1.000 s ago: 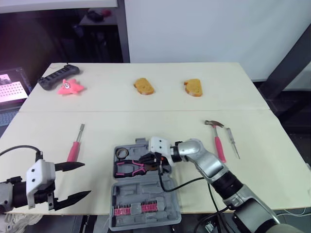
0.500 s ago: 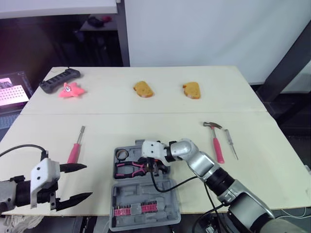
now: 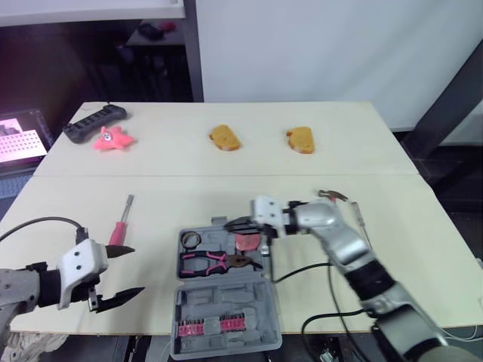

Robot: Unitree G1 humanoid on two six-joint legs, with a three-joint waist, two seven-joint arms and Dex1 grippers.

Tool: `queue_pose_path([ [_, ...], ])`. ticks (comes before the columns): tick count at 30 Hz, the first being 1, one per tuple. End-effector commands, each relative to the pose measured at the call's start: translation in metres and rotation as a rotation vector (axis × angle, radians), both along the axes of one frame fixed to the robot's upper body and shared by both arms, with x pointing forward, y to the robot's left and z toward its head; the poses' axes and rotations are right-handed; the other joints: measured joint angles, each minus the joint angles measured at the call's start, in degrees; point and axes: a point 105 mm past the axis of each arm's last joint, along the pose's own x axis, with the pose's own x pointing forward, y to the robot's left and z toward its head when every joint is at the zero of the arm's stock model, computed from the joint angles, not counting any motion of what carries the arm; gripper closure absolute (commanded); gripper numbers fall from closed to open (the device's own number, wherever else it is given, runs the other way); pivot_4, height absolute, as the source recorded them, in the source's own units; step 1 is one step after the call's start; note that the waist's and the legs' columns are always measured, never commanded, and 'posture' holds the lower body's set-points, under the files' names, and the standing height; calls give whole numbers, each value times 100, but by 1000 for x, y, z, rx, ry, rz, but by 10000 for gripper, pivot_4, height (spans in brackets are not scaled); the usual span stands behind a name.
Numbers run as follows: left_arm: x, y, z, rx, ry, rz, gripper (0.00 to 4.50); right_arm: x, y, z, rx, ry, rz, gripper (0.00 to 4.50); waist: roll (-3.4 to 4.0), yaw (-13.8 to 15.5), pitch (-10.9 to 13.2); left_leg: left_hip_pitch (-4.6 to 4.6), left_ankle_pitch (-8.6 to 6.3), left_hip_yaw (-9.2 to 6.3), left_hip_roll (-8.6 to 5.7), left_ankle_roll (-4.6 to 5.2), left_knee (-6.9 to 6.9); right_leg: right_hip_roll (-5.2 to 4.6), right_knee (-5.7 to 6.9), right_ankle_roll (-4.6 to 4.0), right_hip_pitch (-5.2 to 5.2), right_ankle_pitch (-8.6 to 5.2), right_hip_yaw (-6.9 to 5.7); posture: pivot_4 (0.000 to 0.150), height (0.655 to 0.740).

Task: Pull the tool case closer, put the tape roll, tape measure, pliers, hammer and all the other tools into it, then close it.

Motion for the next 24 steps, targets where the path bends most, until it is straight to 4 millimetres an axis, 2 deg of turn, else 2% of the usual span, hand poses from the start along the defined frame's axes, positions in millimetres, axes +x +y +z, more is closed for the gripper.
queue_pose_path([
  [1,-9,2,1,-8,63,-80,8922,-16,-34,-4,-113,62,36,45000,-6,-8,5,-2,0,1,-1,0,0,-1,-3,1,-1,-2,0,1500,7400],
  [5,-5,8,-17,52,79,-107,29244,-20,-66,-26,-234,96,-14,45000,4,-49,13,7,-1,5,2,2,1,4,1,0,-4,-2,5,1500,7400],
  [8,0,1,-30,48,86,-138,44466,-24,-80,-47,-319,97,-26,45000,4,-47,14,9,-1,9,3,3,4,7,3,-2,-6,0,11,1500,7400],
  [18,6,-25,-63,-1,125,-164,44466,-28,-66,-79,-304,101,-36,45000,1,-25,16,6,-1,17,2,3,8,5,4,15,-5,8,16,1500,7400],
  [24,20,-49,-69,-58,119,-204,44466,-35,-50,-88,-275,120,-20,45000,0,-17,16,7,-1,15,1,2,15,5,5,13,2,8,17,1500,7400],
])
